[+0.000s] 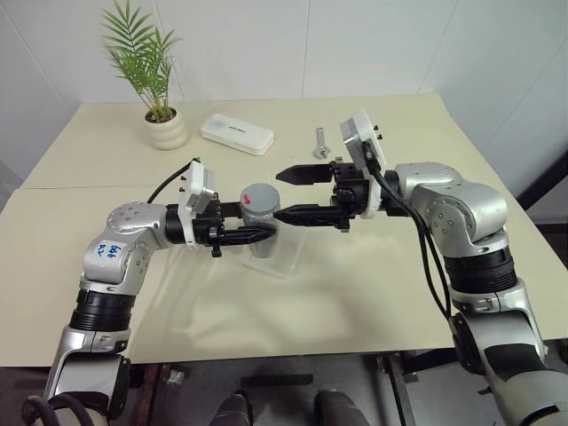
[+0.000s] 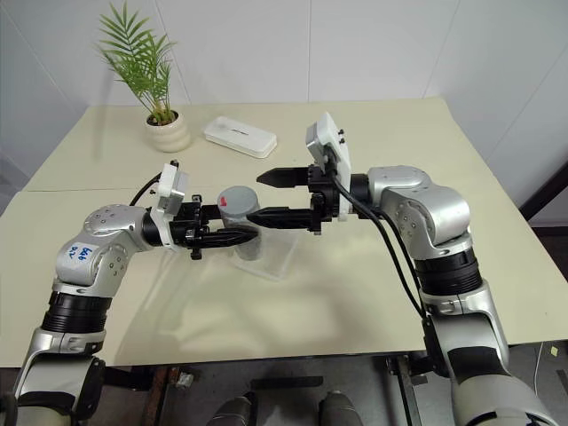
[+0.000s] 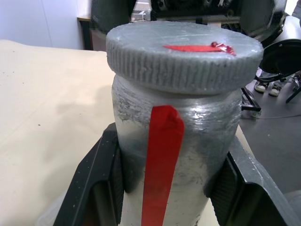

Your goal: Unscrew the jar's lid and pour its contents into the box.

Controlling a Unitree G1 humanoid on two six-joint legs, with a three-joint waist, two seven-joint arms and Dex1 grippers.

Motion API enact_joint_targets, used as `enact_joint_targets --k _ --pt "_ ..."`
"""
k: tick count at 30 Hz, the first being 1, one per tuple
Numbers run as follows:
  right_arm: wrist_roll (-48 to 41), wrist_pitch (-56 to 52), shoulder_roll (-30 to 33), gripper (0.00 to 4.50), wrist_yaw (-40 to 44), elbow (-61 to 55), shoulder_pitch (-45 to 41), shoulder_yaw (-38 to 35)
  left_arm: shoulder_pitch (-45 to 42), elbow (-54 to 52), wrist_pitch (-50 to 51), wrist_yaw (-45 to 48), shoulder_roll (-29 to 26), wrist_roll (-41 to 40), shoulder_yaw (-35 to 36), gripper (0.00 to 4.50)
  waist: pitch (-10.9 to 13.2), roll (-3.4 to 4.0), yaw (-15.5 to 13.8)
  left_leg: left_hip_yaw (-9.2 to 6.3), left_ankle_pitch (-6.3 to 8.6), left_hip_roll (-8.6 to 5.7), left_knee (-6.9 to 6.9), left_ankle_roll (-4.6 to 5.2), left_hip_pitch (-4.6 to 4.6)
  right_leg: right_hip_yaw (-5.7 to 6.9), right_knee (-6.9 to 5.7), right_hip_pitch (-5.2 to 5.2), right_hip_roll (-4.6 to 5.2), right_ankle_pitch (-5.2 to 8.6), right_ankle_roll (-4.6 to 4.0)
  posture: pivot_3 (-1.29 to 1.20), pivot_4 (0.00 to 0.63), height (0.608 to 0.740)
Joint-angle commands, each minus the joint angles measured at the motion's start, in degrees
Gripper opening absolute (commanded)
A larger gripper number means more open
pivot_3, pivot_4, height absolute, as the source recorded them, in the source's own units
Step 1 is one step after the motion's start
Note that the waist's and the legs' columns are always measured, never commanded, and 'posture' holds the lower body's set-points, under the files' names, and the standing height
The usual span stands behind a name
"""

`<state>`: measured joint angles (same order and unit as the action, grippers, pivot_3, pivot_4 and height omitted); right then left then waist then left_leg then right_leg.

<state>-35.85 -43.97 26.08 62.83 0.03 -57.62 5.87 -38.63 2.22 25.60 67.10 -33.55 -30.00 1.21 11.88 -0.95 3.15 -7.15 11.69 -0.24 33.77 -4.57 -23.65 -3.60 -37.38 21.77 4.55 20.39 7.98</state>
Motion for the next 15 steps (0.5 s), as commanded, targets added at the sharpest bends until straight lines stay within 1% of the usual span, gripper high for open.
enact_joint_targets --k 1,7,15 --pt "0.2 0.9 -1.1 4.47 -0.9 -0.7 -2.1 -0.5 0.1 -2.5 0.1 -0.2 -0.4 -1.1 1.0 1.90 0.0 0.00 -0.1 0.00 0.00 0.00 0.00 0.00 -0.01 0.00 0.01 0.00 0.00 0.00 0.00 0.00 0.150 0.740" --pt "2.3 0.8 -3.0 4.47 -1.1 0.2 -3.1 1.9 0.1 -2.4 0.0 -0.2 -0.2 -1.1 0.9 1.90 0.0 0.00 -0.1 0.00 0.00 0.00 0.00 0.00 -0.01 0.00 0.01 0.00 0.00 0.00 0.00 0.00 0.150 0.740" --pt "3.6 0.8 -3.9 4.47 -1.3 0.9 -3.0 2.6 0.2 -2.6 0.0 -0.5 0.0 -1.2 0.9 1.90 0.0 0.00 -0.1 0.00 0.00 0.00 0.00 0.00 -0.01 0.00 0.01 0.00 0.00 0.00 0.00 0.00 0.150 0.740"
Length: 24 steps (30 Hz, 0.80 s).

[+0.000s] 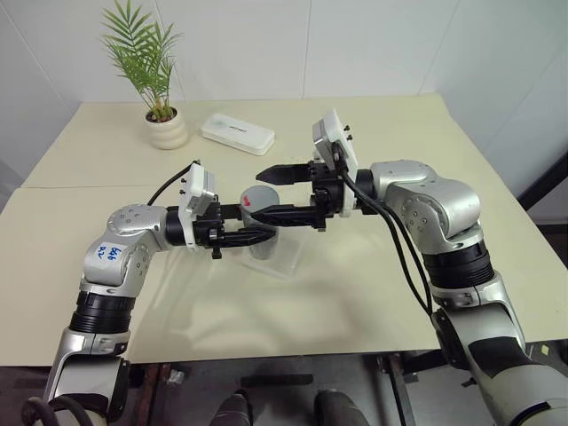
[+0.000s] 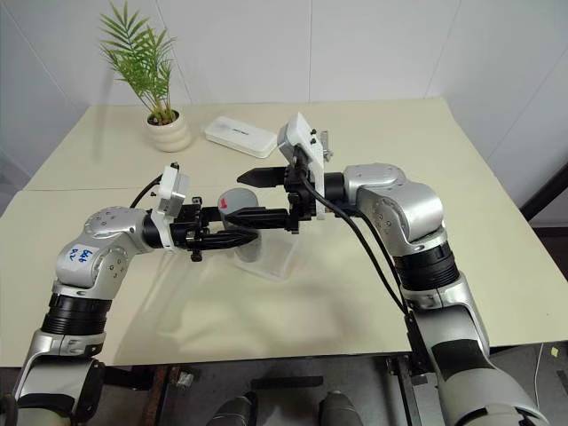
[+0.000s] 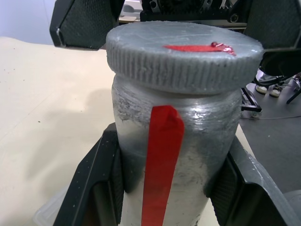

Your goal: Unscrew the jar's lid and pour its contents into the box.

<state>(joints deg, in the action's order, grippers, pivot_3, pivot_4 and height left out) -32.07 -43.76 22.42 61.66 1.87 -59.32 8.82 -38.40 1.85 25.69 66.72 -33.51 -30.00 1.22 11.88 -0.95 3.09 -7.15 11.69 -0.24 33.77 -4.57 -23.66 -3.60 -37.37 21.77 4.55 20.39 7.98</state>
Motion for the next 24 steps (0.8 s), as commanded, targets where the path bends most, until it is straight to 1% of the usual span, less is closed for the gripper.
enact_joint_targets --k 1,2,5,9,10,13,16,18,21,24 --pt "-0.1 0.5 -0.3 4.47 0.0 -1.0 -1.2 -0.4 0.0 -2.2 -0.1 -0.1 0.0 -1.2 0.9 1.90 0.0 0.00 0.0 0.00 0.00 0.00 0.00 0.00 0.00 0.00 0.00 0.00 0.00 0.00 0.00 0.00 0.150 0.740" --pt "-0.1 0.5 -0.4 4.47 0.0 -1.0 -1.2 -0.5 -0.1 -2.1 -0.1 -0.1 0.0 -1.2 0.9 1.90 0.0 0.00 0.0 0.00 0.00 0.00 0.00 0.00 0.00 0.00 0.00 0.00 0.00 0.00 0.00 0.00 0.150 0.740" --pt "-0.3 0.5 -0.5 3.90 0.2 -1.1 -1.0 -0.6 -0.2 -2.0 -0.1 -0.1 -0.1 -1.2 0.9 1.90 0.0 0.00 0.0 0.00 0.00 0.00 0.00 0.00 0.00 0.00 -0.01 0.00 0.00 0.00 0.00 0.00 0.150 0.740" --pt "-0.9 0.3 -0.8 2.61 0.2 -1.4 -0.8 -1.1 -0.4 -2.0 -0.1 -0.2 -0.2 -1.2 1.0 1.90 0.0 0.00 0.0 0.00 0.00 0.00 0.00 0.00 0.00 0.00 -0.01 0.00 0.00 0.00 0.00 0.00 0.150 0.740" --pt "-1.0 0.2 -1.0 2.52 0.0 -1.5 -0.7 -1.4 -0.4 -2.0 0.0 -0.2 -0.2 -1.2 1.0 1.90 0.0 0.00 0.0 0.00 0.00 0.00 0.00 0.00 0.00 0.00 -0.01 0.00 0.00 0.00 0.00 0.00 0.150 0.740" --pt "-4.0 -2.5 -2.4 2.52 -2.3 -1.6 -1.3 -4.3 -0.3 -2.1 0.0 -0.2 -0.4 -1.2 1.0 1.90 0.0 0.00 0.0 0.00 0.00 0.00 0.00 0.00 0.00 0.00 -0.01 0.00 0.00 0.00 0.00 0.00 0.150 0.740" --pt "-13.5 -9.5 -5.1 2.52 -6.9 -2.5 -3.2 -12.2 -0.1 -2.3 0.2 -0.2 -0.6 -1.3 1.2 1.90 0.0 0.01 0.0 -0.02 0.00 0.01 -0.01 0.00 0.00 0.00 -0.03 0.03 0.00 0.00 0.00 0.00 0.150 0.740" --pt "-18.4 -12.5 -5.3 2.52 -9.1 -4.1 -3.6 -16.2 0.3 -2.6 0.3 -0.3 -0.8 -1.5 1.4 1.90 0.0 0.05 -0.1 -0.02 0.00 0.01 -0.02 0.00 -0.02 0.00 -0.04 0.03 0.01 0.00 0.00 0.00 0.150 0.740" --pt "-17.1 -11.7 -1.0 2.52 -11.9 -7.8 -0.4 -18.5 1.4 -3.3 0.7 -0.6 -1.4 -1.7 2.0 1.90 0.0 0.04 -0.3 -0.02 0.00 0.01 -0.06 0.00 -0.03 0.00 0.03 0.04 0.01 0.00 -0.01 0.00 0.150 0.740" --pt "-8.7 -3.6 3.6 2.52 -15.1 -8.9 6.3 -18.4 2.3 -3.6 1.0 -1.3 -1.9 -2.0 3.0 1.90 0.0 0.04 -0.7 0.00 0.00 0.00 -0.05 0.00 -0.03 0.00 0.07 0.02 0.01 0.01 -0.02 0.00 0.150 0.740"
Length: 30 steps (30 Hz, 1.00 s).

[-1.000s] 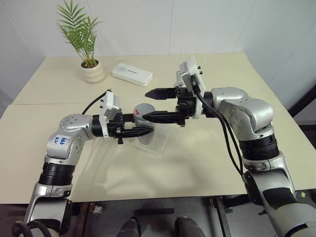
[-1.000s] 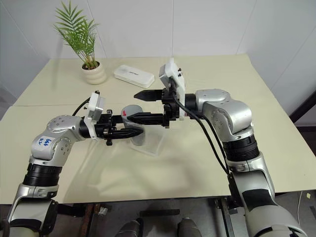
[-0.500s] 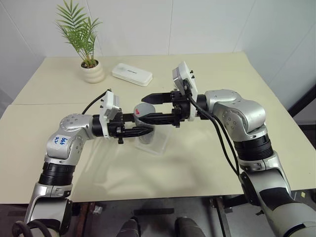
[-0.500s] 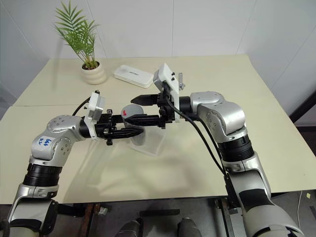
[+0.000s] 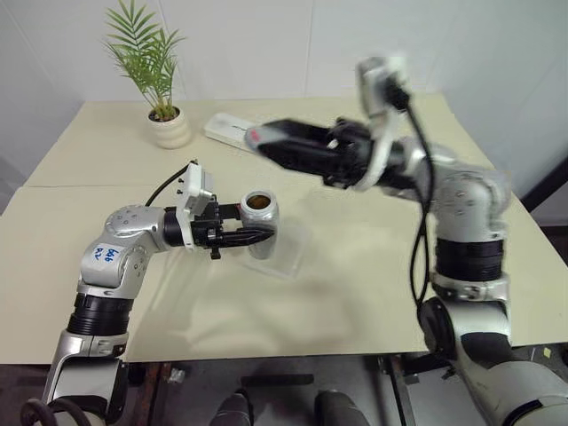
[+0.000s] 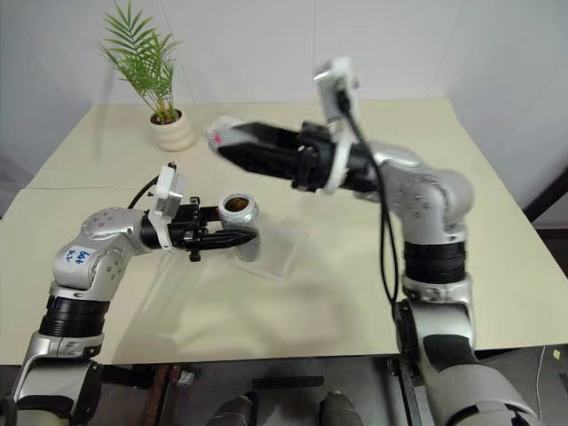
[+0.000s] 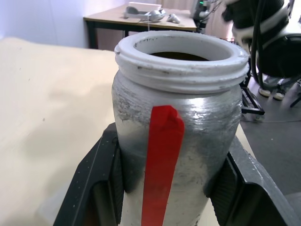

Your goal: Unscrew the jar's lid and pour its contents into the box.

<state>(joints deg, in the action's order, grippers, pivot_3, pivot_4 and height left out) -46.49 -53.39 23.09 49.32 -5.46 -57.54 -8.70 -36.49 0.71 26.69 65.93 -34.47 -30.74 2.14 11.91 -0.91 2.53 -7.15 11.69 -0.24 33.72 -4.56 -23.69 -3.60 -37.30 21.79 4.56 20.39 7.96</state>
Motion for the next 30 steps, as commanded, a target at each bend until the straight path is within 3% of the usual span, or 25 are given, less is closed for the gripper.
enact_joint_targets --k 1,8,10,20,26,30 --pt "7.7 8.1 4.0 2.52 -3.3 -1.6 6.3 -0.8 0.6 -2.6 0.0 -0.7 -1.1 -1.3 2.3 1.90 0.0 0.00 -0.3 0.02 0.00 0.00 0.01 0.00 0.00 0.00 0.00 0.00 0.00 0.00 0.00 0.00 0.150 0.740" --pt "22.4 30.6 8.9 2.52 -5.6 6.5 23.3 -2.0 0.8 -1.6 0.7 -2.6 -1.5 -2.1 4.6 1.90 0.0 0.01 -0.8 0.09 0.00 -0.01 0.00 0.00 -0.01 -0.05 -0.02 0.05 0.00 0.00 0.00 0.00 0.150 0.740" --pt "24.1 34.3 7.5 2.52 -7.4 11.1 25.9 -2.3 0.2 -0.8 1.1 -3.1 -1.2 -2.3 5.0 1.90 0.0 0.01 -0.5 0.13 0.00 -0.01 0.01 0.00 -0.03 -0.08 -0.01 0.06 0.00 0.00 0.00 0.00 0.150 0.740" --pt "31.2 50.9 3.7 2.52 -13.3 33.9 27.4 -2.5 -2.7 1.1 2.2 -3.5 0.3 -2.6 4.6 1.90 0.0 0.01 0.2 0.15 -0.03 -0.02 0.07 -0.02 0.21 -0.11 -0.14 -0.15 -0.01 0.00 0.00 0.00 0.150 0.740" --pt "27.9 48.1 6.1 4.48 -10.1 28.9 28.1 -4.3 -3.4 1.8 3.1 -3.9 0.0 -3.0 5.4 1.90 0.0 0.01 0.5 0.14 -0.04 -0.01 0.03 -0.03 0.21 -0.11 -0.12 -0.15 -0.01 0.00 0.00 0.00 0.150 0.740" --pt "22.4 39.0 10.7 4.48 -4.4 13.3 30.5 -3.8 -4.4 3.5 2.0 -4.5 -0.5 -1.8 5.7 1.90 0.0 0.06 0.5 0.13 -0.03 -0.01 0.05 -0.03 0.21 -0.11 -0.12 -0.16 -0.01 0.00 0.00 0.00 0.150 0.740"
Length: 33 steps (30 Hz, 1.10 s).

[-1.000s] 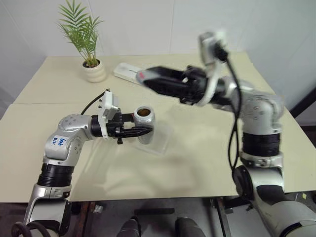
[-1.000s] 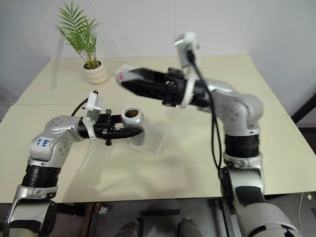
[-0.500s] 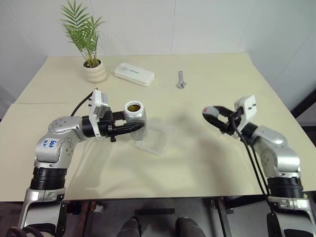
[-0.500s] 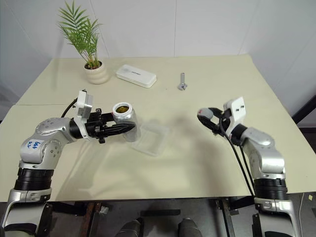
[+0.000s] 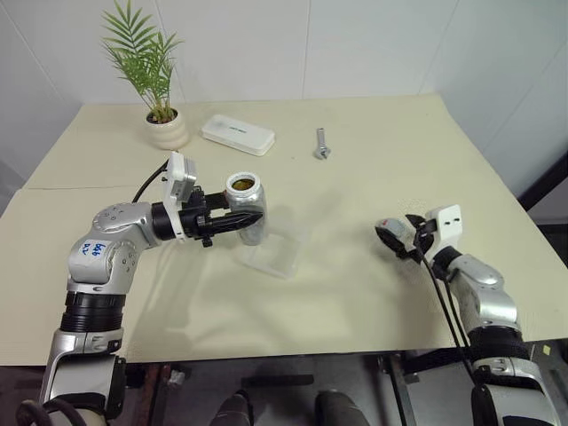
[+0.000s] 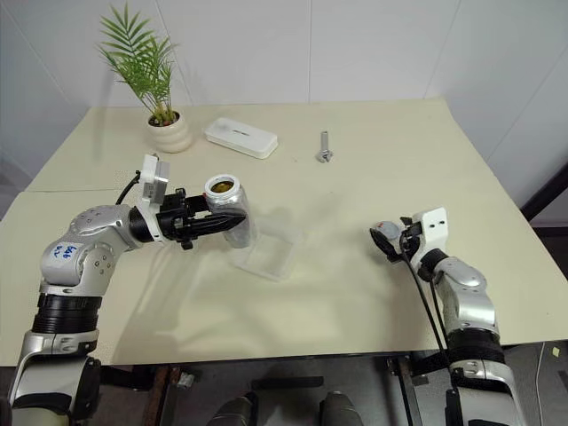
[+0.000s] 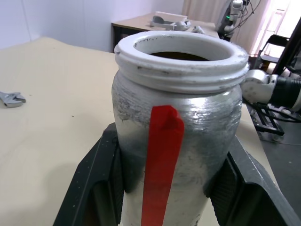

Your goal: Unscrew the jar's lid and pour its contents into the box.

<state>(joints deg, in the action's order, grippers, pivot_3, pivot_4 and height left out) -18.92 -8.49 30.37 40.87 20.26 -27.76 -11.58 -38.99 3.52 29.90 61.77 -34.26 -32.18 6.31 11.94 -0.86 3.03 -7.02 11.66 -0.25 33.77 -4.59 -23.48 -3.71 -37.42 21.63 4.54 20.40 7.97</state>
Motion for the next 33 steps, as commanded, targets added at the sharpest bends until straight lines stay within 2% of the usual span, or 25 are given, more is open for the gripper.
enact_joint_targets --k 1,5,9,14,17,21,24,28,31,33 --pt "-7.2 -9.4 4.6 4.48 5.1 -16.1 1.2 -0.8 -2.2 1.5 -1.6 -0.4 -0.9 0.1 1.6 1.90 0.0 0.01 0.0 0.00 0.00 0.00 0.00 0.00 0.00 0.00 0.00 0.00 0.00 0.00 0.00 0.00 0.150 0.740" --pt "-14.9 -23.0 11.9 4.48 10.1 -32.5 2.2 1.7 -4.6 6.2 -4.3 0.6 -1.9 2.3 1.1 1.90 0.0 0.01 -0.1 -0.02 0.00 0.02 0.00 0.00 0.03 0.01 0.00 -0.02 -0.02 0.00 0.00 0.00 0.150 0.740" --pt "-20.0 -32.1 15.3 4.48 10.3 -41.3 1.2 3.8 -7.5 11.3 -7.6 2.8 -2.6 5.0 -0.5 1.90 0.0 -0.06 -0.3 -0.02 0.01 0.01 0.03 0.00 0.02 0.02 0.07 -0.07 -0.02 0.00 0.01 0.00 0.150 0.740" --pt "-20.9 -35.6 14.3 4.48 8.2 -45.7 0.3 6.3 -12.2 18.5 -13.1 4.1 -3.5 12.4 -5.3 1.90 0.1 -0.09 -1.0 -0.03 0.01 0.00 0.04 0.01 -0.01 0.02 0.11 -0.06 -0.02 0.00 0.01 0.00 0.150 0.740" --pt "-19.3 -34.4 13.2 4.48 6.4 -45.3 1.4 6.7 -14.1 20.9 -19.2 0.8 -3.6 19.5 -8.8 1.90 0.1 -0.11 -1.4 -0.03 0.02 -0.01 0.03 0.03 -0.06 0.03 0.19 -0.05 -0.01 -0.01 0.01 0.00 0.150 0.740" --pt "-18.9 -34.2 11.4 4.48 4.1 -45.2 2.1 5.9 -13.8 19.4 -24.6 -4.1 -1.8 23.6 -9.4 1.90 0.1 -0.11 -1.5 -0.07 0.04 -0.01 0.01 0.06 -0.21 0.04 0.35 -0.02 -0.01 -0.02 0.04 0.00 0.150 0.740" --pt "-18.6 -34.0 10.5 4.48 2.8 -44.8 3.1 5.1 -12.3 18.0 -37.3 -12.9 -1.9 34.1 -12.9 1.90 0.1 -0.11 -1.5 -0.09 0.05 -0.01 0.04 0.07 -0.45 0.06 0.38 0.19 -0.01 -0.04 0.07 0.00 0.150 0.740" --pt "-18.6 -33.9 9.3 4.48 0.8 -44.2 3.8 3.9 -10.4 17.0 -54.0 -33.2 -1.5 50.6 -15.9 1.90 0.1 -0.11 -1.5 -0.08 0.04 -0.02 0.10 0.06 -0.68 0.06 0.33 0.42 0.00 -0.05 0.08 0.00 0.150 0.740" --pt "-18.7 -33.7 8.4 4.48 -0.2 -44.1 3.6 3.8 -9.4 16.4 -62.6 -52.9 -5.0 71.8 -22.3 1.90 0.1 -0.11 -1.5 -0.06 0.04 -0.04 0.13 0.06 -0.69 0.04 0.25 0.49 0.00 -0.05 0.09 0.00 0.150 0.740" --pt "-18.8 -33.7 7.8 4.48 -0.7 -44.1 3.4 3.8 -9.5 15.5 -65.0 -63.8 -6.2 81.6 -25.2 1.90 0.1 -0.11 -1.5 -0.05 0.04 -0.04 0.14 0.06 -0.68 0.02 0.12 0.54 0.00 -0.05 0.10 0.00 0.150 0.740"
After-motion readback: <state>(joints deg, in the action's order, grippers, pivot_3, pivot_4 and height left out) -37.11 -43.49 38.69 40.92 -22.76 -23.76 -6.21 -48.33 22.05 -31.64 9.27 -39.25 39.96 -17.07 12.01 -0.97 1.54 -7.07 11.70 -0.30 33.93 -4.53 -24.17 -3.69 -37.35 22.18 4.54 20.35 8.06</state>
